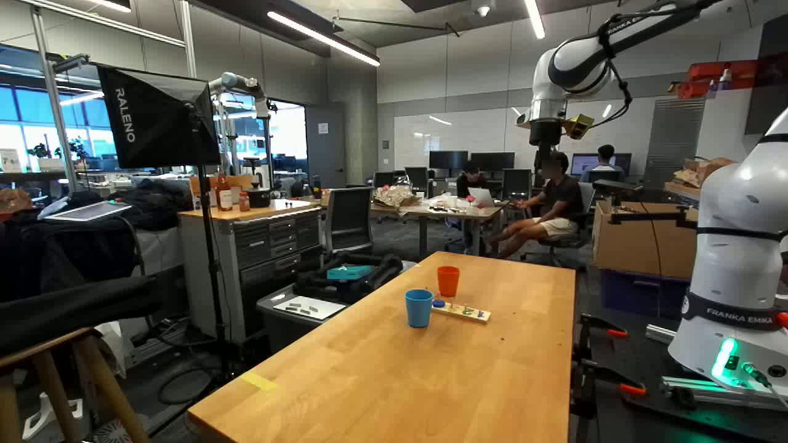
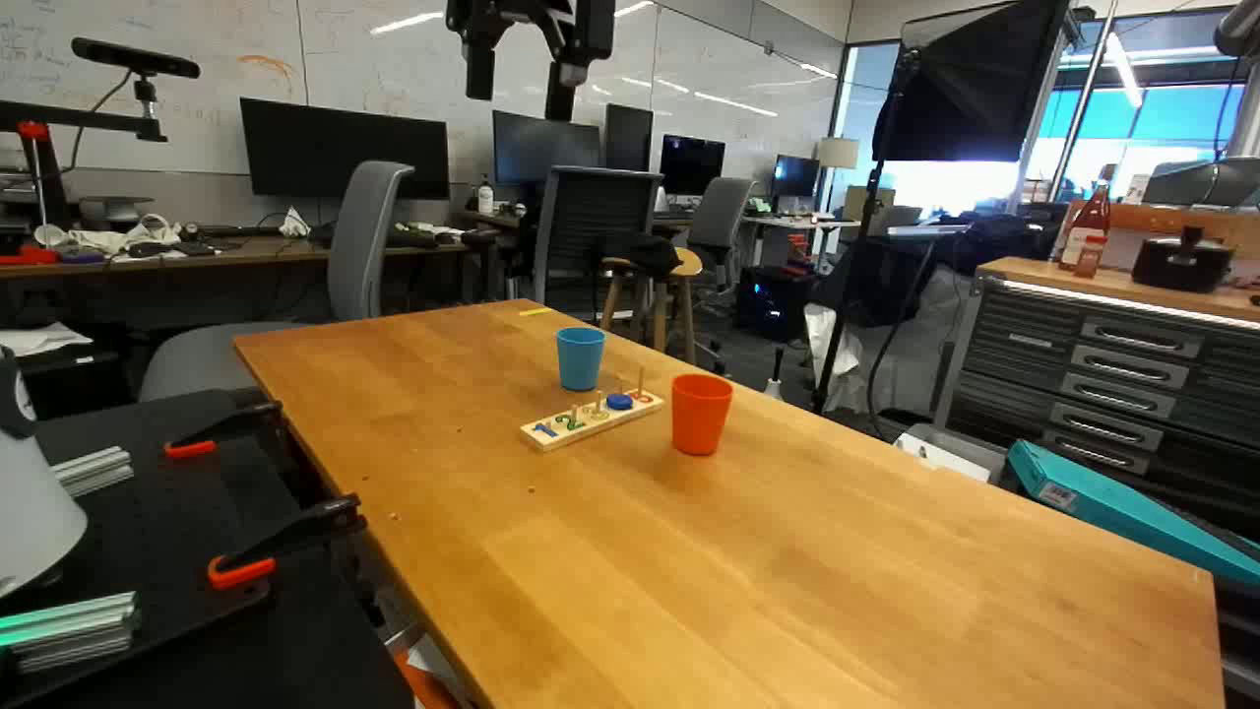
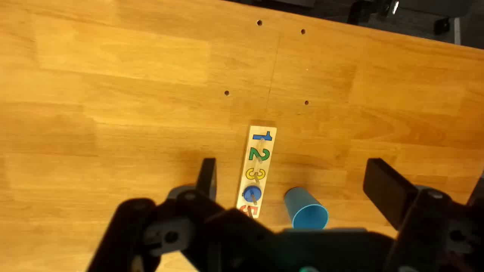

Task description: Put the blue cup in the orange cup

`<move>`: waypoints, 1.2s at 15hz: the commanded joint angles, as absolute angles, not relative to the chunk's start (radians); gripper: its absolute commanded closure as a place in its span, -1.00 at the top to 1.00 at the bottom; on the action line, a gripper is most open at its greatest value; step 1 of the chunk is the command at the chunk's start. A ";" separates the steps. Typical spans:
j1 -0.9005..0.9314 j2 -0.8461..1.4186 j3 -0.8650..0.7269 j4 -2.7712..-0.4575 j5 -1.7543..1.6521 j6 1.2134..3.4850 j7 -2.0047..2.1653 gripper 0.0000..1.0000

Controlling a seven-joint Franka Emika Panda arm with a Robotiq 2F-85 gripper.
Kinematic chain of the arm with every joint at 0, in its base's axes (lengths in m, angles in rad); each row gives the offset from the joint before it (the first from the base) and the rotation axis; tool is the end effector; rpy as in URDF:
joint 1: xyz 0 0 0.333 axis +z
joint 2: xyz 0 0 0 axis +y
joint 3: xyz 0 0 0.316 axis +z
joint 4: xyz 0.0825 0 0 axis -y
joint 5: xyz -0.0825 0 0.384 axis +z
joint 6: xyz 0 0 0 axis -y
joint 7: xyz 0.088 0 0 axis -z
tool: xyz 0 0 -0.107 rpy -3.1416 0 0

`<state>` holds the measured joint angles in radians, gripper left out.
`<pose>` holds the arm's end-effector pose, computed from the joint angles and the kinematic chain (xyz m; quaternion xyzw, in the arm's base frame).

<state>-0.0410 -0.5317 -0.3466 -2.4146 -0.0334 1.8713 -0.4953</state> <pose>0.3600 -0.1598 0.4867 -0.9939 -0.0828 -0.0119 0.0720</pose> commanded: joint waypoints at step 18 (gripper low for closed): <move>0.041 -0.270 -0.075 -2.567 -0.056 2.418 -0.359 1.00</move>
<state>0.0131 -0.3855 -0.1373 -2.5674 -0.0341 2.2980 -0.4253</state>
